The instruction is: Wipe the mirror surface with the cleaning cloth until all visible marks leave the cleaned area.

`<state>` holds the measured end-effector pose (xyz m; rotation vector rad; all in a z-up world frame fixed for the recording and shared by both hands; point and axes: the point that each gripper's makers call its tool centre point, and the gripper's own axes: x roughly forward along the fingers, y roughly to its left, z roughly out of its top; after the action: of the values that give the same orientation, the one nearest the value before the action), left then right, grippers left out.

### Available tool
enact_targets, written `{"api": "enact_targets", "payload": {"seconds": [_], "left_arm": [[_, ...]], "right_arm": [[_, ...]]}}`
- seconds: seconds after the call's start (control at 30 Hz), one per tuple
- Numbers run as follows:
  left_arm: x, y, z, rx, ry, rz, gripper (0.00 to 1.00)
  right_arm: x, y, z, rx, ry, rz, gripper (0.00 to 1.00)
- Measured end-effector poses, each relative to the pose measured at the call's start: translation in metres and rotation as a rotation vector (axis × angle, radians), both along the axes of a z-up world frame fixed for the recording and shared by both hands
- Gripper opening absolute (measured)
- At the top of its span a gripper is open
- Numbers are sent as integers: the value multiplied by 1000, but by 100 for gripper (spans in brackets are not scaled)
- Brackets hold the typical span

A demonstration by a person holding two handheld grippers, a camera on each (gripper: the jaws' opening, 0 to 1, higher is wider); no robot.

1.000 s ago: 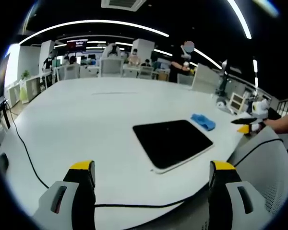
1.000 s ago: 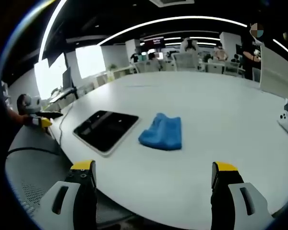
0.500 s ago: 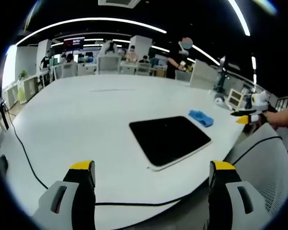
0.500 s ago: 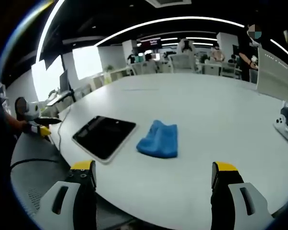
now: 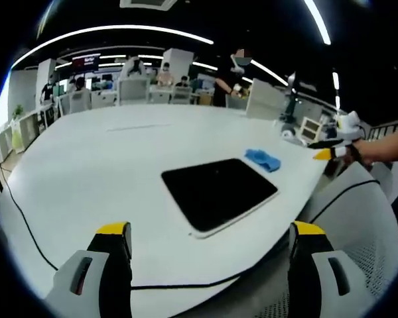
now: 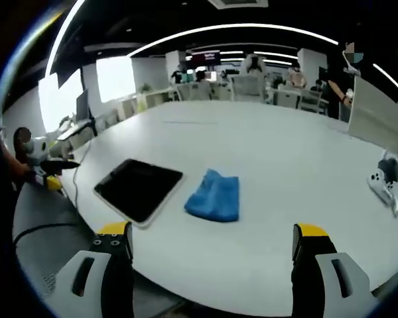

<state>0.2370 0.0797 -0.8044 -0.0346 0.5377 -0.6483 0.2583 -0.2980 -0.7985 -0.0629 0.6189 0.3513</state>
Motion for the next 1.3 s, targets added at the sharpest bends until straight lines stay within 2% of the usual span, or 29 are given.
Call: {"api": "enact_targets", "payload": {"seconds": [0.03,0.07,0.1,0.13,0.17,0.2,0.23,0.27,0.33,0.4,0.43,0.47,0.5,0.53,0.57,0.6,0.63,0.7,0.73,0.77,0.83,0.93,1.07,1.13,1.2,1.3], "left_arm": [[1,3,-4,23,12,11,99],[1,1,-4,19,11,5,99],[-1,-3,-3,-29,20,-5,99],[-2,-4,-3,-46,32,-9,99],[0,1,-2,-23,10,2,99],[11,12,6,-5,-53,74,99],[13,16,7,-4,-64,104,99],[10,21,-1,23,-20,121,99],[8,23,-6,39,21,144,99],[10,19,-2,35,-9,118,99],[11,15,0,26,-23,98,99],[9,14,-1,29,-11,97,99],[8,16,-6,46,20,102,99],[4,17,-12,64,58,100,99],[4,20,-17,55,111,142,99],[4,27,-20,67,134,175,99],[4,28,-17,56,128,181,99],[6,23,-9,-25,134,199,99],[4,19,-10,-39,169,193,99],[4,11,-9,-45,177,160,99],[10,7,-3,-10,90,129,99],[5,15,-10,69,92,134,99],[2,21,-8,70,54,147,99],[6,23,-5,51,47,173,99],[8,24,-3,57,20,173,99],[7,24,-4,48,23,169,99]], "right_arm": [[1,1,-1,24,14,3,100],[4,3,0,35,-2,24,100],[12,0,1,31,-39,41,100],[15,-3,-2,35,-33,30,100],[18,-5,-7,54,-22,25,100],[21,-10,-16,73,-4,16,100],[20,-17,-24,82,43,-24,100],[21,-20,-26,110,82,-50,100],[29,-24,-19,107,33,-13,100],[32,-29,-17,72,32,19,100],[37,-35,-14,46,2,10,100],[41,-44,-10,11,-13,-27,100],[37,-44,-11,18,31,-25,98],[32,-39,-8,61,93,-28,96],[33,-40,-5,62,105,-49,95],[36,-45,-1,24,107,-73,95],[35,-48,2,-12,148,-99,93],[41,-37,14,36,161,-108,91],[47,-34,21,73,147,-149,91],[62,-32,34,104,80,-203,89],[71,-24,43,97,37,-162,86],[77,-11,35,44,87,-106,88],[87,4,43,49,74,-81,88],[87,12,42,34,97,-64,88],[89,19,38,25,104,-39,86],[90,26,18,-30,124,-6,79]]}}
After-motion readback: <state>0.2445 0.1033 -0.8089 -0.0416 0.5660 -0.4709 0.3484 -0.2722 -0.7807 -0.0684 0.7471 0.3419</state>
